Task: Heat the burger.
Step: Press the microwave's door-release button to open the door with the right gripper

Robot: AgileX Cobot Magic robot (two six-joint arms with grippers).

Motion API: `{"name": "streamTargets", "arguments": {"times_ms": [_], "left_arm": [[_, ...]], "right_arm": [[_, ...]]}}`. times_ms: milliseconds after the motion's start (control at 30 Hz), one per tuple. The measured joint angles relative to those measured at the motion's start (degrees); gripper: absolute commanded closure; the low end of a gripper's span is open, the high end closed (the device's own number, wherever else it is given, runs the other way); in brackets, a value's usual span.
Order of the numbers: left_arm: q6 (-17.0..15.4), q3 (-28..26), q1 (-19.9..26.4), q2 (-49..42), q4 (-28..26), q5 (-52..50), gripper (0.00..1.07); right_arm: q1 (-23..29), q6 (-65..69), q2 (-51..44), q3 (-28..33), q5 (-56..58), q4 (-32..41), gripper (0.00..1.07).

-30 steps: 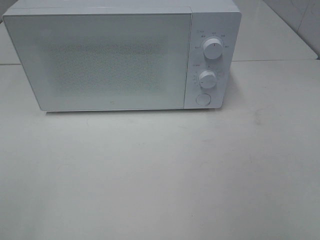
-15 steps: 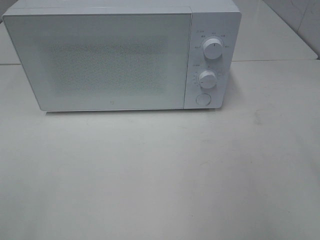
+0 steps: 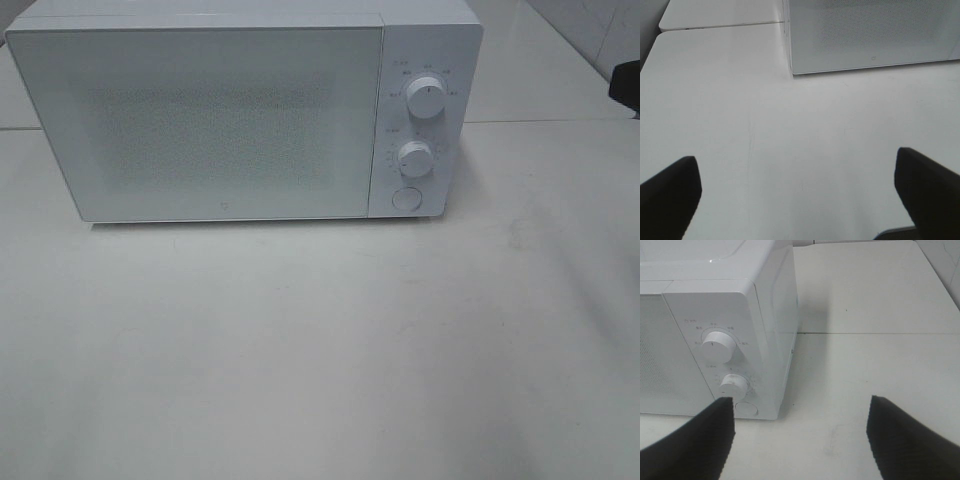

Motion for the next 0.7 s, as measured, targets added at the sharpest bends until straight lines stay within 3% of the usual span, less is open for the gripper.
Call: {"name": "streamTargets", "arguments": {"times_ms": [300,433,567,633,700], "left_arm": [[0.0,0.0,0.0,0.0,0.0,0.0,0.09],[0.0,0.0,0.0,0.0,0.0,0.0,0.09],[0.0,0.0,0.0,0.0,0.0,0.0,0.09],[0.0,0.0,0.0,0.0,0.0,0.0,0.09],[0.0,0.0,0.0,0.0,0.0,0.0,0.09]], "right_arm": [[0.0,3.44,9.8,0.29,-11.97,0.0,0.35],[0.0,3.78,15.41,5.04,-27.85,0.0,0.35],[0.0,3.72,18.68,8.31,-36.33,0.69,0.35],[0.0,1.49,22.23,11.97,-46.75,4.07,0.35],[0.0,0.74,23.09,12.72,-48.99,5.21,0.35]]}}
